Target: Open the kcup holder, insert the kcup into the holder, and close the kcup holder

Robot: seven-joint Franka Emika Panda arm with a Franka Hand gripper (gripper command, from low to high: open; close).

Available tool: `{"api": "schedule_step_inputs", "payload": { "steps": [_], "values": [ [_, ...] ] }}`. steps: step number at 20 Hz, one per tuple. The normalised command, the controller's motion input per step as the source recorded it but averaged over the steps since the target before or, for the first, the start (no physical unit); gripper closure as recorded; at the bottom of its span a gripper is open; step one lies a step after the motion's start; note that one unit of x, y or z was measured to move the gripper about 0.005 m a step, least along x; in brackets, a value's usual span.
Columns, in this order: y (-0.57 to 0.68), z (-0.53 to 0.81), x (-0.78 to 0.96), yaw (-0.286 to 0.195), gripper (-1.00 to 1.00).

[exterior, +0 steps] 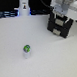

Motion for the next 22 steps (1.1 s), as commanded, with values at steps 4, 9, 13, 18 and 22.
{"api": "schedule_step_inputs", "payload": {
  "steps": [4, 9, 13, 18, 22],
  "values": [
    [-0.33, 0.17, 0.91, -0.072, 1.0],
    [-0.38, 0.09, 0.92, -0.092, 1.0],
    [-0.36, 0.09, 0.93, -0.088, 1.0],
    [-0.31, 0.15, 0.94, -0.082, 1.0],
    [-0.33, 0.15, 0.93, -0.088, 1.0]
  ]
}}
